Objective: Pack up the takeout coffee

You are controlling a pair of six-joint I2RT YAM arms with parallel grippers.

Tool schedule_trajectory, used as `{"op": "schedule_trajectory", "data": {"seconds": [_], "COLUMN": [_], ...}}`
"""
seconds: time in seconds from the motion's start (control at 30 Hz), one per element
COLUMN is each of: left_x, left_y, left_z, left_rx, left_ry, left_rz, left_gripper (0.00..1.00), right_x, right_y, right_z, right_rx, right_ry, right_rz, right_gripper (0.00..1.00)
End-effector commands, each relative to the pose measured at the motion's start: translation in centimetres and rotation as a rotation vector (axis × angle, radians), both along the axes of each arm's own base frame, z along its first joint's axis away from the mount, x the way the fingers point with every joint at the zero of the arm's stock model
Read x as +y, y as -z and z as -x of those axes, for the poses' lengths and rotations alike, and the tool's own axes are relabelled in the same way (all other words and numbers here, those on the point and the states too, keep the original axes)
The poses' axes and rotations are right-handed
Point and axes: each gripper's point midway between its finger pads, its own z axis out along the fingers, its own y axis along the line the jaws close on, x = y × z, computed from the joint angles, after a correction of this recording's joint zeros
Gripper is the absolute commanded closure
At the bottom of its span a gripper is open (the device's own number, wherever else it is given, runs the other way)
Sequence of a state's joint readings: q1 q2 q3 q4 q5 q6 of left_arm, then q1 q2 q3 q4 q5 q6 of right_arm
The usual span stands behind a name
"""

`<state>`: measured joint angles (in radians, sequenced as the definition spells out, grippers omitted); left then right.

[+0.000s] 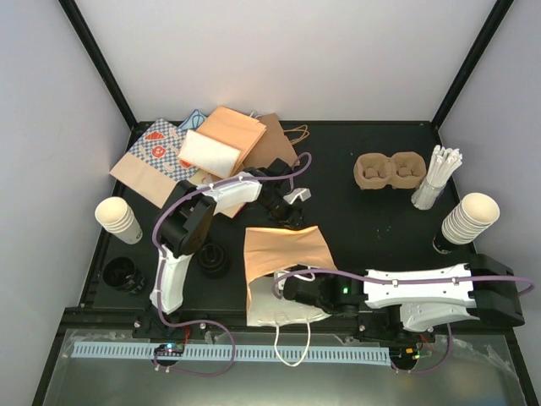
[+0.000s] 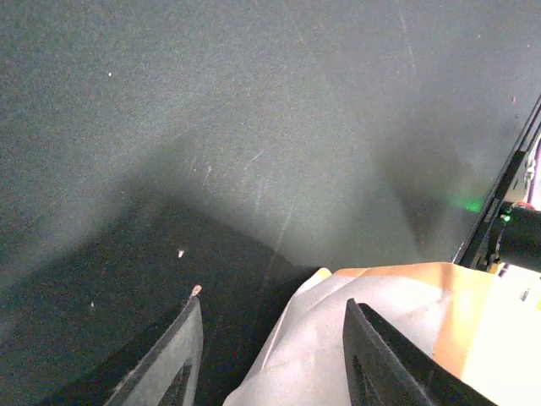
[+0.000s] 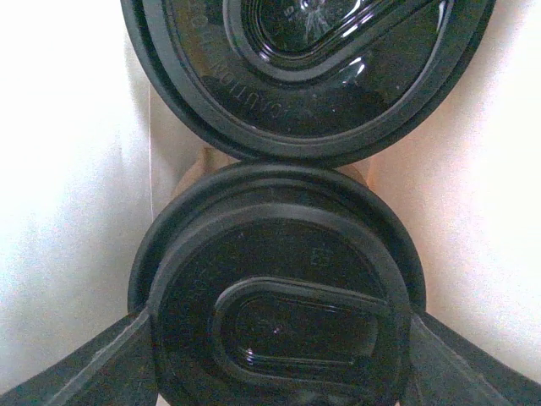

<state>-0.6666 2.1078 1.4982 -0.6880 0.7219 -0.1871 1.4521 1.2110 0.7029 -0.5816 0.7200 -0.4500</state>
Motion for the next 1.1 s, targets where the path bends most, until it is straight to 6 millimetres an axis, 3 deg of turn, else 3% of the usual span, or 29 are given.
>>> {"op": "schedule_trajectory", "data": {"seconds": [0.0,0.17,0.4,0.73,0.93,1.07], "left_x": [-1.5,-1.4,-0.1,6.3,10.4,12.4], "left_y": [-4.2,-5.1,-9.3,-17.1,-22.0,-23.7], "left_z": [1.8,1.2,-1.4,-5.1,-5.2,-4.4], "left_rx": [0.022,-0.008,-0.122,-0.332,-0.467,-0.517], "left_ry": [0.046,0.029,-0.056,-0.278,-0.404,-0.449], "left_rz": [0.076,0.074,0.089,0.110,0.113,0.119], "left_gripper": [0.49,0.41,0.33,0.11,0.02,0.01], "right_x": [-0.3,-0.5,-0.2,-0.7,-0.4,-0.3], "right_y": [0.0,0.1,-0.5,-0.7,-1.7,-2.5], "right_z": [0.0,0.6,1.7,0.9,-0.5,-1.9], "right_rx": [0.052,0.097,0.184,0.296,0.361,0.392], "right_ry": [0.043,0.047,0.044,0.114,0.146,0.164], "right_rz": [-0.025,-0.014,-0.038,-0.055,-0.107,-0.125], "right_gripper": [0.53,0.53,0.50,0.50,0.50,0.50]}}
